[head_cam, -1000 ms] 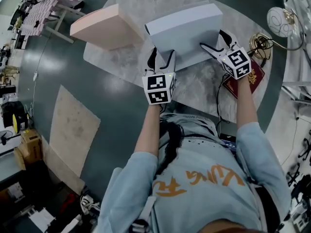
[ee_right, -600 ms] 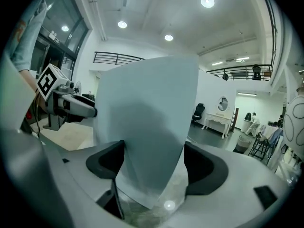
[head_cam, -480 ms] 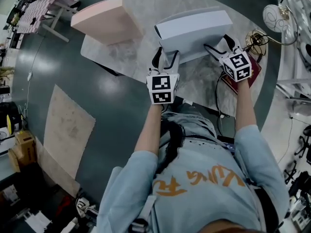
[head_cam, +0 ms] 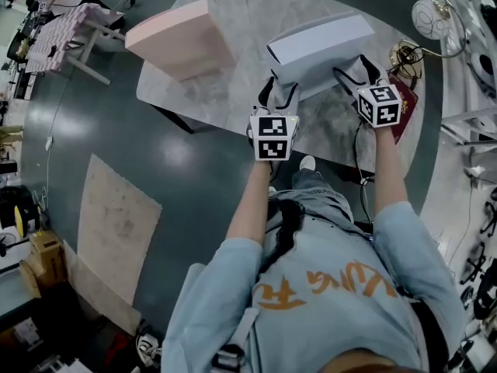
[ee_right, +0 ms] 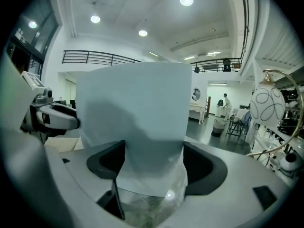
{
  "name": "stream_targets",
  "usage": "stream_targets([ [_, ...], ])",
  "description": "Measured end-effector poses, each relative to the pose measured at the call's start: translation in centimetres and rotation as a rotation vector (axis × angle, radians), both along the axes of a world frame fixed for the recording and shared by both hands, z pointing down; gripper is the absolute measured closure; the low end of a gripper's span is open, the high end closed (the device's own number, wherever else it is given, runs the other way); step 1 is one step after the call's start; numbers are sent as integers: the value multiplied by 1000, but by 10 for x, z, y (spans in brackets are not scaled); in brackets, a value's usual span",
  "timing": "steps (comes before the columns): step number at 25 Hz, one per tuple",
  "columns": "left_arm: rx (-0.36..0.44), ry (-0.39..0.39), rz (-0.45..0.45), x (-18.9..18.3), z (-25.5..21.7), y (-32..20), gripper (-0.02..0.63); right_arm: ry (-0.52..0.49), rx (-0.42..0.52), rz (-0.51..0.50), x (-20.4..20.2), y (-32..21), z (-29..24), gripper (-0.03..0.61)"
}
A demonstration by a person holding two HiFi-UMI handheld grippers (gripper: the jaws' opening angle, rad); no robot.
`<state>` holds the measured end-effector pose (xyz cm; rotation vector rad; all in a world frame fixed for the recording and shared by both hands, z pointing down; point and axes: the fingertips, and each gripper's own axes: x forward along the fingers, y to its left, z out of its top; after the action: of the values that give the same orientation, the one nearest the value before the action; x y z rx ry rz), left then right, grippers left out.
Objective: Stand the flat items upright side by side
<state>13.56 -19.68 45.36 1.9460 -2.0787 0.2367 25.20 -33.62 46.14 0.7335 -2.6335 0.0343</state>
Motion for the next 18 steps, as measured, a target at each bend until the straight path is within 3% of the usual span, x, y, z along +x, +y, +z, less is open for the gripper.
stream_targets([
  [9,65,40,62,0,-24,21,374,-43,-8,182,12,35,-25,222],
  [18,211,63,45,-17,-76,55,428,-247,14,258,8,97,-75,367],
])
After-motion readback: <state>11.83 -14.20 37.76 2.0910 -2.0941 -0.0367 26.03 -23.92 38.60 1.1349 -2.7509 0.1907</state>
